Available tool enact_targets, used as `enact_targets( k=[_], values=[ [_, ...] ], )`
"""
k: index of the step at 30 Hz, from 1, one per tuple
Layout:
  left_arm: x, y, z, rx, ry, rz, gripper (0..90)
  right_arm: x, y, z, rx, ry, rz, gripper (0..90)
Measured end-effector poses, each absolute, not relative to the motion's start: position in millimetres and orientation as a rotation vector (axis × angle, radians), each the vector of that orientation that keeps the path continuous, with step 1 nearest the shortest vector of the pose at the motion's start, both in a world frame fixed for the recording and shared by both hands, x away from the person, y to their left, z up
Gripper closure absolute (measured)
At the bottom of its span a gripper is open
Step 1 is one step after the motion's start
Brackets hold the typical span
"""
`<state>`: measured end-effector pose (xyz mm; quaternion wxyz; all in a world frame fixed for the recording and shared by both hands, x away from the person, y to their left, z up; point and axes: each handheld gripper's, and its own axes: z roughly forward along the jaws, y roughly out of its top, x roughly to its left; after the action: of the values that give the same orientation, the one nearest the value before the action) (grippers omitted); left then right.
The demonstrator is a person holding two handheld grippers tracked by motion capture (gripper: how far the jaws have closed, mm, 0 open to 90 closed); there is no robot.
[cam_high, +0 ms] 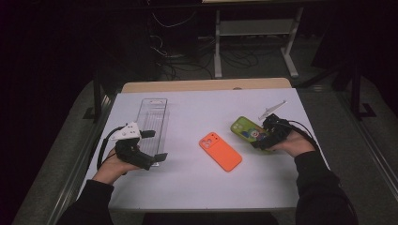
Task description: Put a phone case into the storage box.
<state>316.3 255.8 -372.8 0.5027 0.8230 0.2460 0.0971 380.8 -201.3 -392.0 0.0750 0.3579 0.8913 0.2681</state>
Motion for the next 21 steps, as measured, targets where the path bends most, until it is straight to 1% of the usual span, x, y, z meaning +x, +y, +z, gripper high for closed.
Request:
enact_targets(
  k=[9, 21],
  values=[
    [327, 248, -364, 1.979, 0.586, 0.24, 0.0, 387, -191, -379, 1.019, 2.685, 0.867, 15.2],
    [343, 222, -358, 1.974, 0.547, 0.213, 0.0, 385, -185, -371, 0.967, 2.689, 0.907, 15.2]
  ],
)
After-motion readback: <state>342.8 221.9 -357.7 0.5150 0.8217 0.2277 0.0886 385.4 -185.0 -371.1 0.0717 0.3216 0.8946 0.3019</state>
